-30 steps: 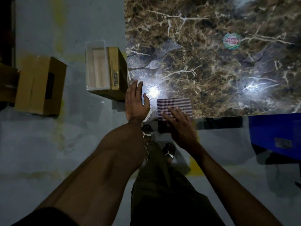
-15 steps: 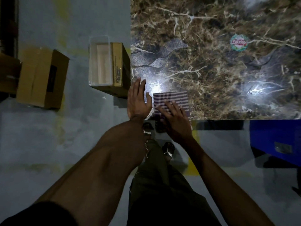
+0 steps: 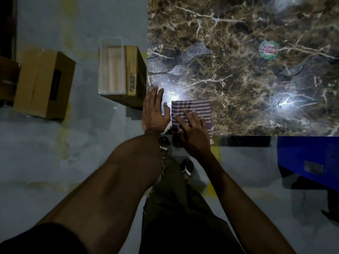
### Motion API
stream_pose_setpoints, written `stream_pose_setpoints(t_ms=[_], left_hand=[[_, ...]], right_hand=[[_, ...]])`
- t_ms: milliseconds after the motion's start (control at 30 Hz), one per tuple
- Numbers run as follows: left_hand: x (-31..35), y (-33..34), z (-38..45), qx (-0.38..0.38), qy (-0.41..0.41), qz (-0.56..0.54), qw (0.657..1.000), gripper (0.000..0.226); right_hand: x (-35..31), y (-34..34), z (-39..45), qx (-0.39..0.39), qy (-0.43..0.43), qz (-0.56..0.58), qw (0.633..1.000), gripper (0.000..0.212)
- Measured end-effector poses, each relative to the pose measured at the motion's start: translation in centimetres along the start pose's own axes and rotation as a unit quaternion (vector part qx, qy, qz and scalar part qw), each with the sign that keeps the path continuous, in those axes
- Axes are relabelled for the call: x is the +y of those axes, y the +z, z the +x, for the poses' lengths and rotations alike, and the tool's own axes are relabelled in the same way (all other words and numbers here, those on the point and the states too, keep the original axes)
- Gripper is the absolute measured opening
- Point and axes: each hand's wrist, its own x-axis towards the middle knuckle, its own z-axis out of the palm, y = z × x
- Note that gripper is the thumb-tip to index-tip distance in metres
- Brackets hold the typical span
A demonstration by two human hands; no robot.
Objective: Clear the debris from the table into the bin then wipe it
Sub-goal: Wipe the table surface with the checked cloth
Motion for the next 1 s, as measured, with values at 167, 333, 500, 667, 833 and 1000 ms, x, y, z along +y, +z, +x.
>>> stream_pose_setpoints(t_ms=[167,333,500,667,833,1000], left_hand=[[0.0,0.1,0.2,0.004,0.002,0.001,1.0,0.055],[0.0,0.2,0.1,0.004,0.002,0.002,1.0,0.055],[0.0,0.1,0.1,0.001,0.002,0.001,1.0,0.053],[0.1,0.0,0.1,-0.003,-0.004,-0.002,1.0,0.054],[0.1,0.0,0.0,0.002,0.0,0.003,1.0,0.053],[0.2,-0.1,0.0,-0.001,-0.003,0.006,1.0,0.053]], right_hand=[[4.4,-2.1,-3.4,-0.004,0.065,-0.004,0.998,0.053],[3.1,-2.6,2.2,0.05,0.12,0.038,0.991,0.051],[-1.2,0.0,2.7,0.05,0.026,0.03,0.998,0.05],[2.1,-1.0,-2.2,0.017,0.048,0.016,0.999,0.052],[3.6,-2.4,2.5,0.064,0.154,0.034,0.985,0.052],[0.3,0.0,4.0,0.079,0.06,0.043,0.994,0.051]])
